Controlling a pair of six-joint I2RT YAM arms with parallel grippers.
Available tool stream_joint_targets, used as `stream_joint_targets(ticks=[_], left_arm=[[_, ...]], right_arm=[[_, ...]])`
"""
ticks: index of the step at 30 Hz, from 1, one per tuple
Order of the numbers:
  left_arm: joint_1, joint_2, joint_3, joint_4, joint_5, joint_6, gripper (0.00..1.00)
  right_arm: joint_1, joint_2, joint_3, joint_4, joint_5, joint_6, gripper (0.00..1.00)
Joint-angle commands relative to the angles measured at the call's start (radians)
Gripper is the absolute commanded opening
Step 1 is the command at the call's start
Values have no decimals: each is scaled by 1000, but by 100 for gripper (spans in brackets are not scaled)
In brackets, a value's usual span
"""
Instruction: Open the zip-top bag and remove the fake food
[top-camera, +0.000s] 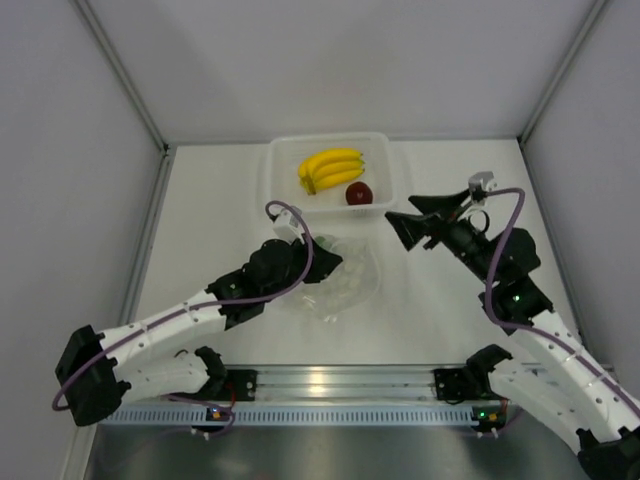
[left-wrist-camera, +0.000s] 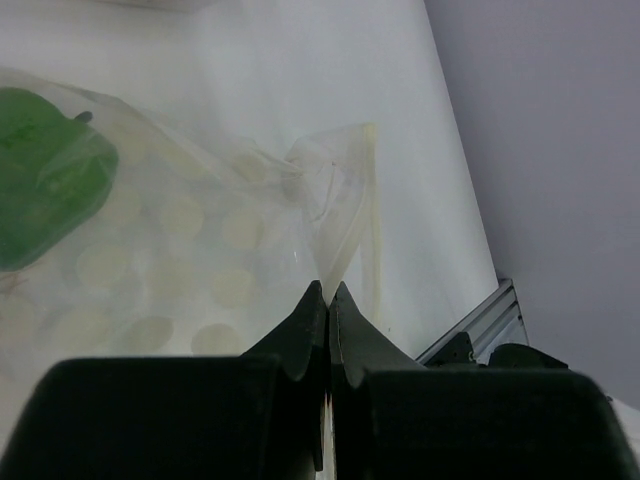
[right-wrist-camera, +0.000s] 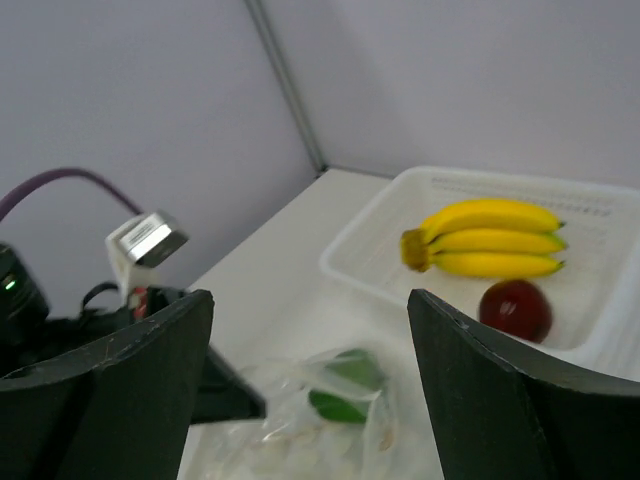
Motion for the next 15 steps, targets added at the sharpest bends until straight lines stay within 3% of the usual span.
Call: stream_joint_targets(ticks=[1, 4, 8, 11, 15], left_arm=[[-12, 49, 41, 137, 7, -77, 0], [-67, 112, 105, 154, -61, -78, 0], [-156, 181, 170, 171, -207, -111, 0], [-234, 226, 205, 217, -295, -137, 0], [-275, 299, 272, 216, -298, -157, 0]], right_arm=[[22, -104, -132, -66, -220, 204, 79], [36, -222, -182, -240, -217, 241, 71], [45, -344, -199, -486, -11, 237, 63], [45, -382, -107, -704, 69, 180, 64], [45, -379, -44, -799, 96, 117, 64]])
